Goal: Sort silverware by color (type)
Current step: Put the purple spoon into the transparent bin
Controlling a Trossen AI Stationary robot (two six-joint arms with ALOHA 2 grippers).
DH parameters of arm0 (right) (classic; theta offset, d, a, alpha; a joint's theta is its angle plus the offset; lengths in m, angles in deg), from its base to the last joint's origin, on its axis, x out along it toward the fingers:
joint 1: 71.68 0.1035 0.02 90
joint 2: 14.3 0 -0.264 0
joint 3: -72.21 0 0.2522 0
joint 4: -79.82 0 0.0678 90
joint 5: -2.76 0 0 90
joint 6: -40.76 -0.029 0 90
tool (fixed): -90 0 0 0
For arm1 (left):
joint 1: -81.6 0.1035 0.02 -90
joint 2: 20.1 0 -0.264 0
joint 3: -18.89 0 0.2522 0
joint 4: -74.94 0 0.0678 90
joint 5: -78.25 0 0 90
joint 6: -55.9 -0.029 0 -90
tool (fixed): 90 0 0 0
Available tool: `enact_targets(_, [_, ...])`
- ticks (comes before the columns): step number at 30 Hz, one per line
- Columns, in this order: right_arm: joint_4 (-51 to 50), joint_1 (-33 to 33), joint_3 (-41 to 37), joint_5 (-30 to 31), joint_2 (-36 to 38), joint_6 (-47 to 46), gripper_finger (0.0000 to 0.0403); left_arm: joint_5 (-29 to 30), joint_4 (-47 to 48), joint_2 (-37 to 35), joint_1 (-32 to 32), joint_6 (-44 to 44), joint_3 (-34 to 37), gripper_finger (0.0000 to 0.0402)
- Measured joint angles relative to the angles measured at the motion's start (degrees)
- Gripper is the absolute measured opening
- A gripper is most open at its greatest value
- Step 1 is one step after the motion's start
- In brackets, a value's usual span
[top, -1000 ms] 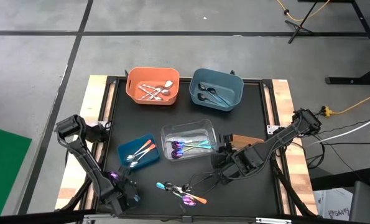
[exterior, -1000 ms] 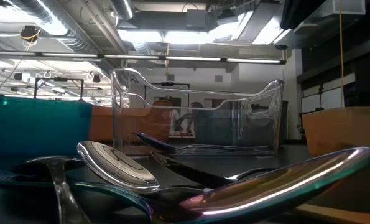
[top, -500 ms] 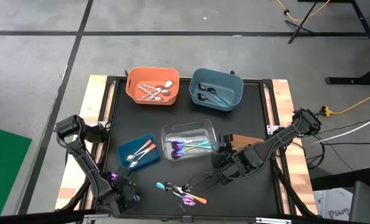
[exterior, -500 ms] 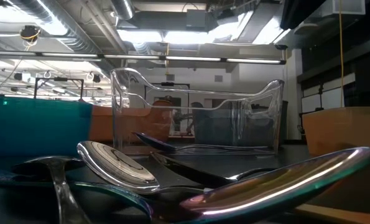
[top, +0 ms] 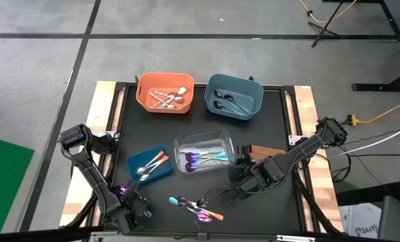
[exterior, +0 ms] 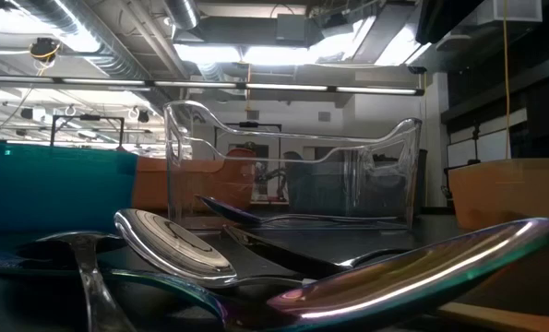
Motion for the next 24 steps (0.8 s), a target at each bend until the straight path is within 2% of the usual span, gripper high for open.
enact_targets(13, [-0.02, 0.02, 0.00, -0.02, 0.00, 0.00, 0.0042, -0.56, -4.24, -0.48, 0.04, 0.33, 4.86, 0.0068])
enact_targets(21, [-0.02, 0.02, 0.00, -0.02, 0.00, 0.00, 0.0042, -0.36, -5.04, -0.34, 0.04, 0.42, 5.05, 0.0067])
enact_targets(24, [-0.04, 0.00, 0.00, -0.02, 0.00, 0.00, 0.0042, -0.39, -5.12, -0.30, 0.04, 0.44, 5.05, 0.0055])
